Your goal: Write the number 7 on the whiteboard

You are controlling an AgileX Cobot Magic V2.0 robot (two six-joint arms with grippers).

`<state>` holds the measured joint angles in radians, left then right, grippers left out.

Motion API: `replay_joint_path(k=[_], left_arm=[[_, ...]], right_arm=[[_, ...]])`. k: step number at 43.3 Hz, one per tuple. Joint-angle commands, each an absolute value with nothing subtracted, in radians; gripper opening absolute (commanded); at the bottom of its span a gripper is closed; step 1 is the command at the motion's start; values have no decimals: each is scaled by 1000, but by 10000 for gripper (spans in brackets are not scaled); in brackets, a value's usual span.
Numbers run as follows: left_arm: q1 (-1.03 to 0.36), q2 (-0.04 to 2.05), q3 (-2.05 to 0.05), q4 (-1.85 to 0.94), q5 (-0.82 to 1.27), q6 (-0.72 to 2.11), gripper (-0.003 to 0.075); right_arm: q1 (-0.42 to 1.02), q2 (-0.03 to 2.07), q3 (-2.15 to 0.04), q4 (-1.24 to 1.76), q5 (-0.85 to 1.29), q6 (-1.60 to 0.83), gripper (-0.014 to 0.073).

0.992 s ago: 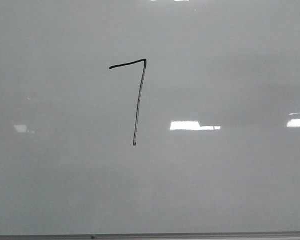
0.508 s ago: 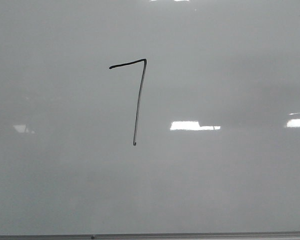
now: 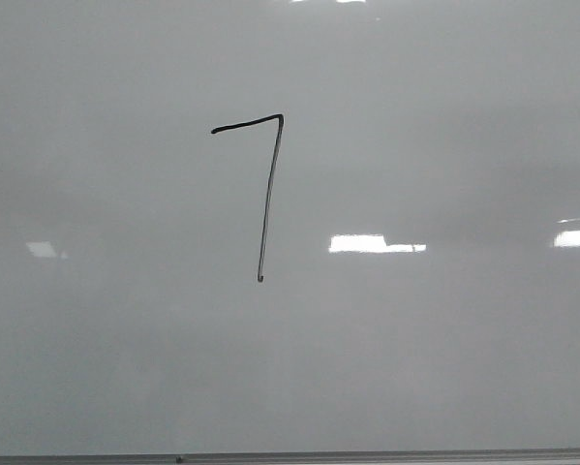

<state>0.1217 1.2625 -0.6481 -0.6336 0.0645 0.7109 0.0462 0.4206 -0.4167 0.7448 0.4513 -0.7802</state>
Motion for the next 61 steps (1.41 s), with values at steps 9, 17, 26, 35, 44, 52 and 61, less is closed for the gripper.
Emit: replay_joint_path(k=[9,17,26,35,44,52,61], left_arm=[[115,965,-636,-642,231,701,227],[115,806,-586,-642,258,701,-18],[115,677,-566,-642,265,703,-20],[115,654,-566,-642,263,703,-20],[115,661,-566,-642,263,703,-20],[115,661,-566,-642,263,703,-20],[115,661,-566,-642,263,703,-20]], right_arm=[[39,426,-444,770,388,-780,-68],[39,426,-444,770,388,-780,-68],[39,426,-444,770,388,-780,-68],[39,426,-444,770,388,-780,-68],[39,426,-444,770,388,-780,-68],[39,426,-444,770,388,-780,-68],[39,426,-444,770,388,-780,-68]])
